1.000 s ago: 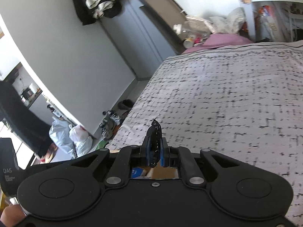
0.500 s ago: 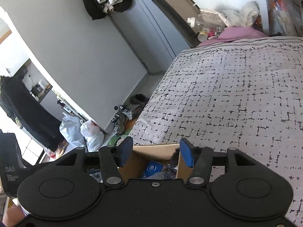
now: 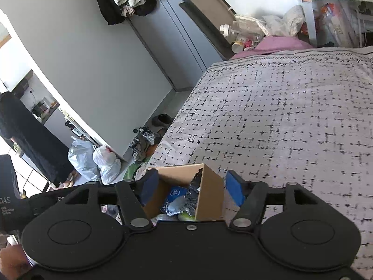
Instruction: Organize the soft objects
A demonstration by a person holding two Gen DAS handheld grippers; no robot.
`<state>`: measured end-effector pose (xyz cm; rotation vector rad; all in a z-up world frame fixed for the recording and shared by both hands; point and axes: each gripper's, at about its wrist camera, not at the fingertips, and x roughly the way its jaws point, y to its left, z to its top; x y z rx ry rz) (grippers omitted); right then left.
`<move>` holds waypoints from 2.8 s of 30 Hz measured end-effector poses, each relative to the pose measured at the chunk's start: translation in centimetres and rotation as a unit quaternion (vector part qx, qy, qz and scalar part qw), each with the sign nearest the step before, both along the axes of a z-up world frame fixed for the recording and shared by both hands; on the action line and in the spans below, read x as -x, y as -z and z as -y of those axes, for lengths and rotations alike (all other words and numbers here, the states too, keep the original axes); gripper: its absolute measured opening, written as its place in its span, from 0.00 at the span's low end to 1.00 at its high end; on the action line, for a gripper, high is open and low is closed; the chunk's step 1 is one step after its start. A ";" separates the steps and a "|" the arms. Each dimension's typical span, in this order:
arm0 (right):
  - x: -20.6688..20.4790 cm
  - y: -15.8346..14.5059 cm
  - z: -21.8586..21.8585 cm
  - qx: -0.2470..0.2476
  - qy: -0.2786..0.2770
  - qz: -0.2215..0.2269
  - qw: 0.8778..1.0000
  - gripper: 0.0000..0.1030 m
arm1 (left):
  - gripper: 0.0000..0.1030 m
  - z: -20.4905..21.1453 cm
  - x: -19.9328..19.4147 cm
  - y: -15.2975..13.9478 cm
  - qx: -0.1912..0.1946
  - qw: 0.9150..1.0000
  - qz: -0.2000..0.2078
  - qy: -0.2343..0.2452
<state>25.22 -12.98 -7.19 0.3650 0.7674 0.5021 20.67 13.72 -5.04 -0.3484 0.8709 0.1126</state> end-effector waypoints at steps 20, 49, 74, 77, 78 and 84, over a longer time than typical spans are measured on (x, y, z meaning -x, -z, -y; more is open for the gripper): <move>6.2 -2.3 6.4 0.060 0.047 0.041 0.996 1.00 | 0.90 6.9 6.6 -3.7 -0.062 0.998 0.008 0.016; 12.8 -2.6 12.2 0.102 0.058 0.041 0.992 1.00 | 0.99 12.9 14.6 -5.2 -0.092 0.995 0.026 0.039; 15.0 -2.1 11.6 0.140 0.034 0.035 0.989 1.00 | 0.99 13.0 17.1 -5.5 -0.090 0.994 0.031 0.044; 15.0 -2.2 11.5 0.142 0.034 0.035 0.989 1.00 | 0.99 13.1 17.1 -5.5 -0.089 0.995 0.031 0.045; 15.0 -2.2 11.5 0.143 0.034 0.035 0.988 1.00 | 0.99 13.1 17.1 -5.5 -0.089 0.995 0.031 0.045; 15.0 -2.1 11.4 0.146 0.034 0.034 0.988 1.00 | 0.99 13.0 17.1 -5.6 -0.090 0.994 0.032 0.047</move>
